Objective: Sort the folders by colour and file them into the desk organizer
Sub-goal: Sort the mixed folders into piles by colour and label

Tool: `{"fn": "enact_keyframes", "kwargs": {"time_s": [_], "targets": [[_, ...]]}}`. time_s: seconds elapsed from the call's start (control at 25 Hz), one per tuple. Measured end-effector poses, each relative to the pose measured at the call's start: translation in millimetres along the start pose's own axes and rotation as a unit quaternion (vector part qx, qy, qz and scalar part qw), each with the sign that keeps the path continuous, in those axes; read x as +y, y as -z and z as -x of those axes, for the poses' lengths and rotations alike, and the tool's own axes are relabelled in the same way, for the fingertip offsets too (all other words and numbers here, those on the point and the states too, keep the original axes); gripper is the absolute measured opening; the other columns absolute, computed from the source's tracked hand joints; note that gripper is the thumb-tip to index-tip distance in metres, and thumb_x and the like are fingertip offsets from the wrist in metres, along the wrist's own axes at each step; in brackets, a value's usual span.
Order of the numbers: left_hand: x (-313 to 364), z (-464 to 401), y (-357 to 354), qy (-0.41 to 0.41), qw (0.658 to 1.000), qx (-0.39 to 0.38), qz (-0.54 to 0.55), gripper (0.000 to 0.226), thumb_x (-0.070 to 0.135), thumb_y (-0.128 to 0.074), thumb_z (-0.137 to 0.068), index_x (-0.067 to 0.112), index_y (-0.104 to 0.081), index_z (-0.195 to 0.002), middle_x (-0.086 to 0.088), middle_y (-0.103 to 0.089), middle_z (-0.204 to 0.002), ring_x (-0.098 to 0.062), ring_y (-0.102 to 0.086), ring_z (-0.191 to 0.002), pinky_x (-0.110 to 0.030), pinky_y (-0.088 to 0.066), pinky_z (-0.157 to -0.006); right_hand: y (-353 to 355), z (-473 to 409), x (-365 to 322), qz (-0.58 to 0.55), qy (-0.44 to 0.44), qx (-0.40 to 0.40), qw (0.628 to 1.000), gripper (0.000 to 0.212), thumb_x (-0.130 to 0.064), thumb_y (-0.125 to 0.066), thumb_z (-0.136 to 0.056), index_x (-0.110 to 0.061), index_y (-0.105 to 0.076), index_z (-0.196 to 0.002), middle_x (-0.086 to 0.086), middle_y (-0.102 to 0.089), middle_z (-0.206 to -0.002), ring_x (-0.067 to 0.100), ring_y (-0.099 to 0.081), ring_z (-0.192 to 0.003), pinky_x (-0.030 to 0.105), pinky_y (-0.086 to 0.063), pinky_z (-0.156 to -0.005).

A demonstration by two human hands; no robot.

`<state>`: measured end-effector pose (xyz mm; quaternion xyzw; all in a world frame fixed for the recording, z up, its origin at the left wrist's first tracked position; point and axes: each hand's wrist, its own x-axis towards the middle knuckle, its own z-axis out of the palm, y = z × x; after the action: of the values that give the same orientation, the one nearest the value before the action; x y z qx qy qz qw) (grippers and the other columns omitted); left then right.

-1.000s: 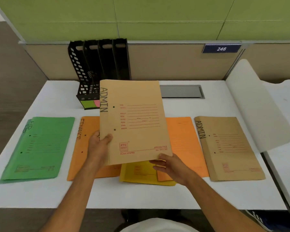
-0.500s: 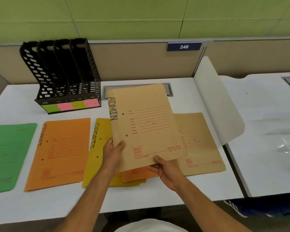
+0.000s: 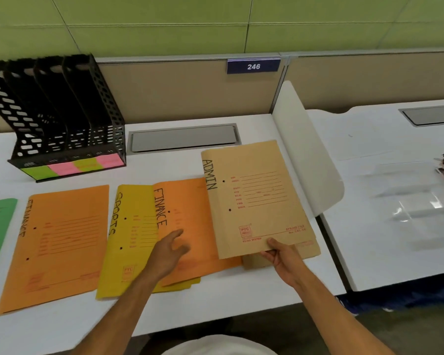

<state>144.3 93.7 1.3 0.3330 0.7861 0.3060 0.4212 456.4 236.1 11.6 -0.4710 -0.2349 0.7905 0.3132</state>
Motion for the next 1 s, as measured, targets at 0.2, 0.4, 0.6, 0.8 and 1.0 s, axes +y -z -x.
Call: {"fn": "enact_keyframes", "kwargs": {"time_s": [0.2, 0.4, 0.6, 0.8, 1.0], "targets": [[-33, 3, -2, 0.036, 0.995, -0.031, -0.084, 0.066, 0.023, -0.073, -0.092, 0.019, -0.044, -0.150, -0.003, -0.037, -0.160, -0.021, -0.030, -0.149, -0.038, -0.024, -0.123, 55, -8, -15, 0.043, -0.023, 0.070, 0.996, 0.048, 0.004, -0.055, -0.096, -0.015, -0.048, -0.139, 0.018, -0.068, -0.128, 0.036, -0.070, -0.107, 0.033, -0.064, -0.067], [-39, 4, -1, 0.040, 0.996, -0.029, -0.078, 0.066, 0.020, -0.073, -0.092, 0.018, -0.043, -0.150, -0.002, -0.037, -0.160, -0.021, -0.034, -0.146, -0.037, -0.027, -0.122, 73, -14, -16, 0.054, -0.044, 0.093, 0.993, 0.045, 0.004, -0.055, -0.096, -0.016, -0.049, -0.136, 0.020, -0.067, -0.128, 0.037, -0.068, -0.111, 0.039, -0.064, -0.077], [-40, 4, 0, 0.043, 0.996, -0.023, -0.075, 0.065, 0.019, -0.072, -0.092, 0.018, -0.044, -0.150, -0.001, -0.038, -0.159, -0.021, -0.036, -0.145, -0.036, -0.028, -0.121, 83, -14, -18, 0.046, -0.058, 0.152, 0.986, 0.049, 0.005, -0.058, -0.095, -0.019, -0.047, -0.136, 0.021, -0.068, -0.123, 0.038, -0.068, -0.107, 0.040, -0.065, -0.072], [-40, 3, -1, 0.047, 0.996, -0.021, -0.069, 0.063, 0.018, -0.073, -0.092, 0.018, -0.046, -0.149, -0.001, -0.039, -0.158, -0.021, -0.037, -0.145, -0.036, -0.029, -0.121, 69, -18, -11, 0.028, -0.071, 0.184, 0.980, 0.047, 0.005, -0.059, -0.094, -0.013, -0.048, -0.136, 0.020, -0.066, -0.124, 0.039, -0.067, -0.110, 0.038, -0.065, -0.067], [-40, 4, 2, 0.043, 0.996, -0.016, -0.072, 0.060, 0.021, -0.071, -0.093, 0.019, -0.048, -0.148, 0.000, -0.042, -0.156, -0.021, -0.039, -0.142, -0.035, -0.032, -0.118, 76, -16, 4, 0.081, -0.082, 0.249, 0.962, 0.037, -0.007, -0.070, -0.091, -0.002, -0.057, -0.126, 0.023, -0.074, -0.104, 0.036, -0.075, -0.090, 0.038, -0.065, -0.064]]}}
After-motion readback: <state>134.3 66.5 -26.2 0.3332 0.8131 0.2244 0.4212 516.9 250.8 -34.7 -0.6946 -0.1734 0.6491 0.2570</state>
